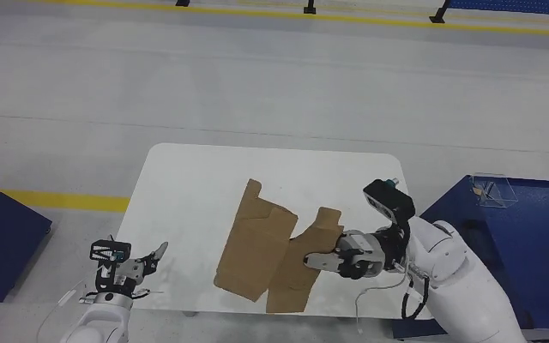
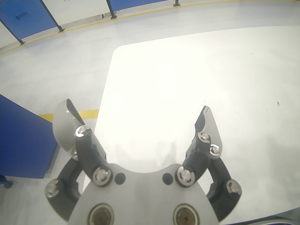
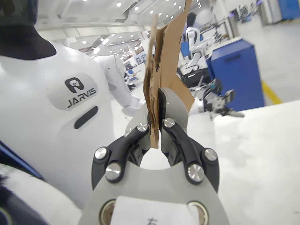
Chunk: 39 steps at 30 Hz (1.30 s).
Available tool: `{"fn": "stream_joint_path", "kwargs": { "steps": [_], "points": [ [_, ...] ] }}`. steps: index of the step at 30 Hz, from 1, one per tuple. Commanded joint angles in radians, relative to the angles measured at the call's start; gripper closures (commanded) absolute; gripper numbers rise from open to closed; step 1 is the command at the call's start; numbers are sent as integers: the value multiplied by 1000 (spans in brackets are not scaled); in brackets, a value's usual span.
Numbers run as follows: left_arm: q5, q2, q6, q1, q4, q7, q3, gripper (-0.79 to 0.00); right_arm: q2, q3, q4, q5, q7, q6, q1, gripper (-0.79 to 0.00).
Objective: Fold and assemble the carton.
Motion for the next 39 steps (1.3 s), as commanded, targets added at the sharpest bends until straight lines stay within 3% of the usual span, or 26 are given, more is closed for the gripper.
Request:
{"fn": "stream_joint_path", "kwargs": {
  "steps": [1, 15, 18, 21, 27, 31, 34, 39],
  "points": [
    [0, 0, 0, 0, 0, 0, 0, -785, 6, -3, 26, 56, 52, 43, 2, 0],
    [0, 0, 0, 0, 0, 0, 0, -785, 11, -10, 42, 108, 77, 68, 2, 0],
    [0, 0, 0, 0, 0, 0, 0, -785, 7, 2, -1, 220, 12, 140, -7, 0],
    [0, 0, 0, 0, 0, 0, 0, -785, 4, 1, -5, 429, -4, 304, -13, 0],
    [0, 0, 0, 0, 0, 0, 0, -785, -25, -95, 2, 1090, 42, 749, -57, 0],
    [0, 0, 0, 0, 0, 0, 0, -785, -44, -166, -8, 1426, -1, 1007, -103, 0],
    [0, 0, 0, 0, 0, 0, 0, -785, -57, -219, -26, 1654, -77, 1161, -141, 0],
    [0, 0, 0, 0, 0, 0, 0, -785, -61, -283, -25, 1946, -341, 1388, -179, 0]
  ]
}}
